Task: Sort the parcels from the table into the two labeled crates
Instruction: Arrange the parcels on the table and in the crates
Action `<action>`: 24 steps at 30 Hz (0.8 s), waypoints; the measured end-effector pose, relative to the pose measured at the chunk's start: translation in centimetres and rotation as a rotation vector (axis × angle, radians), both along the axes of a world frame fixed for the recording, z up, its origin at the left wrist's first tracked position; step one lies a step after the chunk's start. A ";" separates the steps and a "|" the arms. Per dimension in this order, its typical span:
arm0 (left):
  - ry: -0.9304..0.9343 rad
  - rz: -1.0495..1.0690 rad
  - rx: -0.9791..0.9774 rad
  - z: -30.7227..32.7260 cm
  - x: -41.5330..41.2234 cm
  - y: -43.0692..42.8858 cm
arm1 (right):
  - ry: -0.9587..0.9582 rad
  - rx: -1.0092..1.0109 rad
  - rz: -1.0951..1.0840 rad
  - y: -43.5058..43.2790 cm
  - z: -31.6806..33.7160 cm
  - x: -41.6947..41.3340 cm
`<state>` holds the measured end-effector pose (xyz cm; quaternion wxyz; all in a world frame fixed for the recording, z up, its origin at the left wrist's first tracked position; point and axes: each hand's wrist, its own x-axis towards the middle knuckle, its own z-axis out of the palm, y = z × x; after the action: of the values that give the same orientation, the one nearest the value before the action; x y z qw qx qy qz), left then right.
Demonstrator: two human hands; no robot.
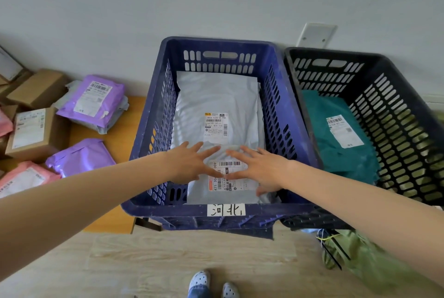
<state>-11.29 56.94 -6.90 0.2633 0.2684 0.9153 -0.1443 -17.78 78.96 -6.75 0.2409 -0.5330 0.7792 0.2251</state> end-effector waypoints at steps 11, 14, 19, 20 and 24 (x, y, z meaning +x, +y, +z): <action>-0.217 0.087 0.157 -0.8 -2.2 -0.7 | -0.225 -0.015 -0.140 0.4 -1.1 -1.7; -0.248 0.186 0.325 -1.2 -2.8 -0.8 | -0.244 -0.067 -0.175 0.1 -1.1 -1.7; -0.262 0.294 0.377 -2.8 -3.8 -0.2 | -0.282 -0.129 -0.250 0.0 -1.2 -1.6; -0.286 0.323 0.380 -3.1 -4.0 -0.1 | -0.295 -0.132 -0.264 0.0 -1.3 -1.6; -0.340 0.365 0.387 -3.8 -4.4 0.2 | -0.338 -0.120 -0.280 0.0 -1.5 -1.1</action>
<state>-15.72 57.12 -10.70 0.3780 0.1652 0.9017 0.1291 -18.89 78.98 -8.29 0.3647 -0.4632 0.8062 0.0501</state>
